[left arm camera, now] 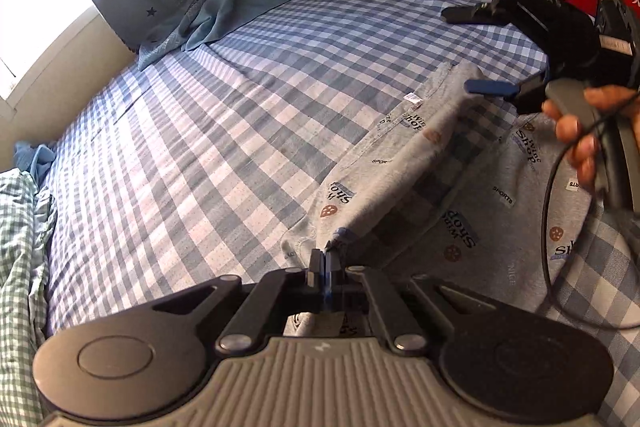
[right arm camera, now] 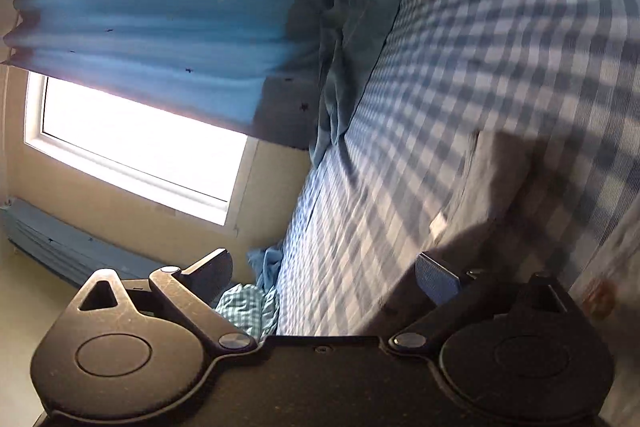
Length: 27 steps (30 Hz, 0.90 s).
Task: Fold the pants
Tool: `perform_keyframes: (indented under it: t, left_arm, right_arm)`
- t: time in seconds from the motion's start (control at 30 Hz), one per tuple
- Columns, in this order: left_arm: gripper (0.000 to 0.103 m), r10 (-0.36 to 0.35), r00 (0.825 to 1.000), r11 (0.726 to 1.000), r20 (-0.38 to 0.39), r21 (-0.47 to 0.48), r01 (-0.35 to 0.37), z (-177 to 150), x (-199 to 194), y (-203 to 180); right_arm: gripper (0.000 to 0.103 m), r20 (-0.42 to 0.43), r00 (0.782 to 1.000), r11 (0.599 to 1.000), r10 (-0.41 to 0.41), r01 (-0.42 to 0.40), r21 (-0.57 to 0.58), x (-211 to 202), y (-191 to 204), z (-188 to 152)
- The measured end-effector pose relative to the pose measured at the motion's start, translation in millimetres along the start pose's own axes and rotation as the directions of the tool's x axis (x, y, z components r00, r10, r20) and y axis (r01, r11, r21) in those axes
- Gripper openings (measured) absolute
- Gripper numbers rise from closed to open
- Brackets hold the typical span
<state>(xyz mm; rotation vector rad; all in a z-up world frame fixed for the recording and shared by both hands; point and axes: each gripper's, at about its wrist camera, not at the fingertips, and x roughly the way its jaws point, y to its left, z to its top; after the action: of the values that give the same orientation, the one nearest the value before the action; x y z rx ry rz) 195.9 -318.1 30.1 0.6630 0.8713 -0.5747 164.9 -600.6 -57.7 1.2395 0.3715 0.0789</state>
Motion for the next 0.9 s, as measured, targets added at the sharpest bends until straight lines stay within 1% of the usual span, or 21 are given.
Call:
perform_keyframes:
  t: [0.07,0.13,0.23,0.3,0.37,0.43,0.47,0.5,0.53,0.63,0.73,0.77,0.8,0.83,0.87,0.9]
  left_arm:
    - [0.0,-0.006,1.0,1.0,-0.003,-0.009,0.006,-1.0,0.6,0.8]
    - [0.0,-0.004,1.0,1.0,-0.005,-0.013,0.004,-0.5,1.4,0.4]
    - [0.0,-0.003,1.0,1.0,-0.008,-0.014,0.003,0.0,1.5,2.4]
    - [0.0,-0.004,1.0,1.0,-0.007,-0.013,0.004,1.8,0.5,4.5]
    - [0.0,-0.001,1.0,1.0,-0.003,-0.011,0.001,4.4,0.1,6.2]
    - [0.0,0.005,1.0,1.0,-0.001,-0.001,-0.005,6.6,0.3,6.2]
    - [0.0,0.006,1.0,1.0,-0.001,0.002,-0.006,7.7,0.3,6.0]
    - [0.0,0.008,1.0,1.0,0.0,0.004,-0.008,8.7,0.0,5.6]
    - [0.0,0.01,1.0,1.0,-0.001,0.006,-0.01,9.4,-0.3,5.2]
    - [0.0,0.012,1.0,1.0,-0.003,0.007,-0.012,8.3,-2.1,4.0]
    - [0.0,0.012,1.0,1.0,-0.004,0.01,-0.012,5.8,-4.0,3.4]
    - [0.0,0.013,1.0,1.0,-0.005,0.01,-0.013,5.3,-4.5,3.2]
    - [0.0,0.014,1.0,1.0,-0.005,0.009,-0.014,4.8,-4.8,3.2]
    - [0.0,0.014,1.0,1.0,-0.006,0.004,-0.014,4.8,-4.2,3.9]
    - [0.0,0.014,1.0,1.0,-0.005,-0.001,-0.014,4.7,-4.3,4.3]
    - [0.0,0.015,1.0,1.0,-0.004,-0.005,-0.015,4.6,-4.2,4.6]
  right_arm:
    - [0.099,0.03,0.999,1.0,-0.03,0.03,-0.007,-6.0,-6.3,15.4]
    - [0.098,0.038,0.998,0.999,-0.054,0.054,-0.004,-7.3,-15.4,25.1]
    - [0.097,0.01,0.998,0.997,-0.069,0.069,0.026,-12.1,-24.4,29.3]
    - [0.098,-0.061,0.996,0.997,-0.072,0.071,-0.012,-17.3,-22.0,18.9]
    - [0.098,-0.163,0.984,0.998,-0.064,0.063,-0.012,-15.6,-18.5,-6.2]
    - [0.098,-0.261,0.965,0.997,-0.03,0.048,0.063,-11.9,-21.2,-33.2]
    - [0.098,-0.294,0.956,0.994,-0.009,0.039,0.098,-8.4,-22.6,-46.1]
    - [0.098,-0.316,0.949,0.992,0.008,0.033,0.123,-4.3,-21.3,-59.0]
    - [0.098,-0.322,0.946,0.99,0.024,0.022,0.139,0.3,-19.6,-68.5]
    - [0.098,-0.308,0.947,0.975,0.094,-0.024,0.221,18.0,-15.1,-83.5]
    - [0.096,-0.27,0.956,0.97,0.118,-0.053,0.237,33.0,-2.9,-86.5]
    - [0.093,-0.245,0.962,0.968,0.125,-0.064,0.242,33.9,-0.2,-85.4]
    - [0.086,-0.211,0.97,0.966,0.12,-0.065,0.249,33.7,1.5,-81.6]
    - [0.081,-0.173,0.979,0.964,0.105,-0.057,0.26,34.2,0.8,-76.5]
    - [0.072,-0.139,0.987,0.962,0.081,-0.041,0.27,33.1,-2.2,-70.7]
    - [0.067,-0.108,0.992,0.96,0.06,-0.028,0.278,31.4,-4.6,-66.7]
